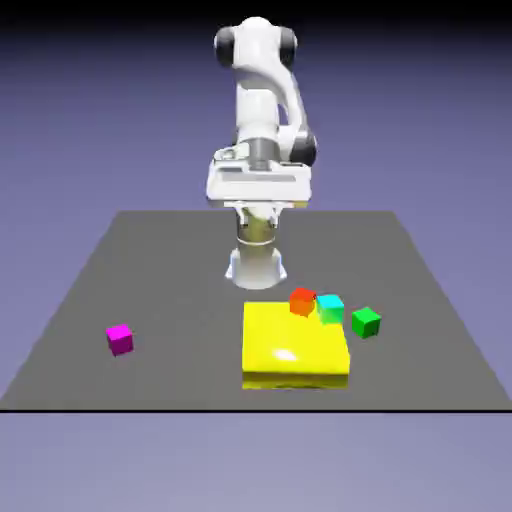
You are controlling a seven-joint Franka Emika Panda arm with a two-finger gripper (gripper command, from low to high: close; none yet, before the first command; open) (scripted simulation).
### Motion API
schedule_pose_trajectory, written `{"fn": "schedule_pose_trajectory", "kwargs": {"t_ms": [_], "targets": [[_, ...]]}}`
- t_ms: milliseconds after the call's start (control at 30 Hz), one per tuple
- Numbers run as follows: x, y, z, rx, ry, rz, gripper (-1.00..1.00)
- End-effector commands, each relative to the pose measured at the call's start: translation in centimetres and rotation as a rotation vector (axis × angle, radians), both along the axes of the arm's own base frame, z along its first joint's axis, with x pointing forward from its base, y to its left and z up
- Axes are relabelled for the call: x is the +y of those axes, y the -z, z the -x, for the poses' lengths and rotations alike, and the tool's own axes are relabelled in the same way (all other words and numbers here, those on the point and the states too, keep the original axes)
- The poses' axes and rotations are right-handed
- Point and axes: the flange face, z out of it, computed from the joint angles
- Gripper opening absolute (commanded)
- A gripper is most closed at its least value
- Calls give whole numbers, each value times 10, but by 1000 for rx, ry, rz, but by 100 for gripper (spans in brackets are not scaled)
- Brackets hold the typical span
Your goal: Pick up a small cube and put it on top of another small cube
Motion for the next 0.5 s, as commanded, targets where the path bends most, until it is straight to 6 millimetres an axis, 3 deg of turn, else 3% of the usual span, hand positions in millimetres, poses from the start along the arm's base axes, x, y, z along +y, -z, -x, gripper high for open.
{"fn": "schedule_pose_trajectory", "kwargs": {"t_ms": [0,233,467], "targets": [[7,6,-9,49,-8,0,0],[62,57,-60,391,-63,13,0],[125,120,-89,731,-108,53,0]]}}
